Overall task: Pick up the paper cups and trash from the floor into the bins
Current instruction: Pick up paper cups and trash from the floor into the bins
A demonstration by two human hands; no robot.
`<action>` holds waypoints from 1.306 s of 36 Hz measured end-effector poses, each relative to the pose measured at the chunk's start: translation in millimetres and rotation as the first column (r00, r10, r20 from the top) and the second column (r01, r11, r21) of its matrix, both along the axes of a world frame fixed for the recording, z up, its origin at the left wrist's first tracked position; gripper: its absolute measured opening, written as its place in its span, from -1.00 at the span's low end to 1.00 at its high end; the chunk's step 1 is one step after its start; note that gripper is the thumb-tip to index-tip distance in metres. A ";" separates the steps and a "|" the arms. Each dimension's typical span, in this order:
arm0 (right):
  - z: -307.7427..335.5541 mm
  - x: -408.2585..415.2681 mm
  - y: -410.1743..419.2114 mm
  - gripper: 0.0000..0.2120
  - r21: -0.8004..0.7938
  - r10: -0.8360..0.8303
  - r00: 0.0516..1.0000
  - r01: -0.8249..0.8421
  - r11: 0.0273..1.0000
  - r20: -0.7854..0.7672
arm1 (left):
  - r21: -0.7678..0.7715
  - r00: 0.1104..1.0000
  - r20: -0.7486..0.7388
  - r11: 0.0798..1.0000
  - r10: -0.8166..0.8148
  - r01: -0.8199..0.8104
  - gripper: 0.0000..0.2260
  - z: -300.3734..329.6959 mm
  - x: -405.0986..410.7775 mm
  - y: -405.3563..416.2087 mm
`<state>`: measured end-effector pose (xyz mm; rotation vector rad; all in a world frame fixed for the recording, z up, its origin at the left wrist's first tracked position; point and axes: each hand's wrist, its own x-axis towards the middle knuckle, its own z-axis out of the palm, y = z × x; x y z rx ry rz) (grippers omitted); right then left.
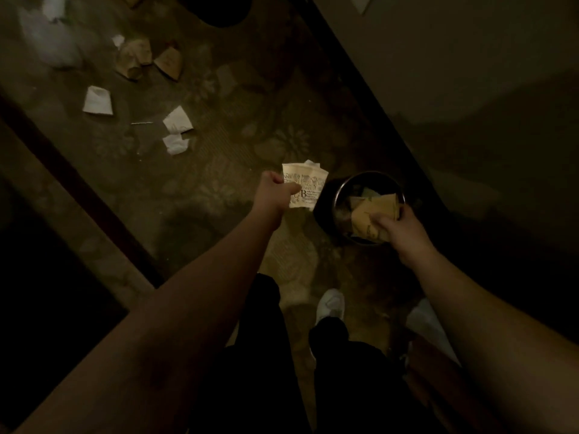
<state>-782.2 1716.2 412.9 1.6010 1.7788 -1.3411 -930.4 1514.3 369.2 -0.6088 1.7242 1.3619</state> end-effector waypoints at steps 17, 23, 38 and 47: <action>-63.3 103.2 86.3 -0.42 0.005 0.034 0.999 -0.034 0.999 -0.011 | -0.156 0.969 -0.087 0.964 -0.230 0.215 -0.75 -61.3 121.4 118.5; -84.0 91.4 97.7 -0.38 0.042 0.083 0.995 -0.080 0.996 -0.058 | -0.243 0.910 -0.167 0.911 -0.379 0.334 -0.63 -77.9 114.0 148.7; -92.2 77.4 97.7 -0.19 0.104 0.296 0.955 -0.297 0.949 0.026 | -0.198 0.900 -0.150 0.904 -0.410 0.379 -0.24 -88.1 95.3 104.2; -38.2 8.5 63.2 -0.41 0.171 0.578 0.811 -0.584 0.793 0.093 | -0.220 0.911 -0.236 0.931 -0.339 0.290 -0.37 -32.9 40.9 46.3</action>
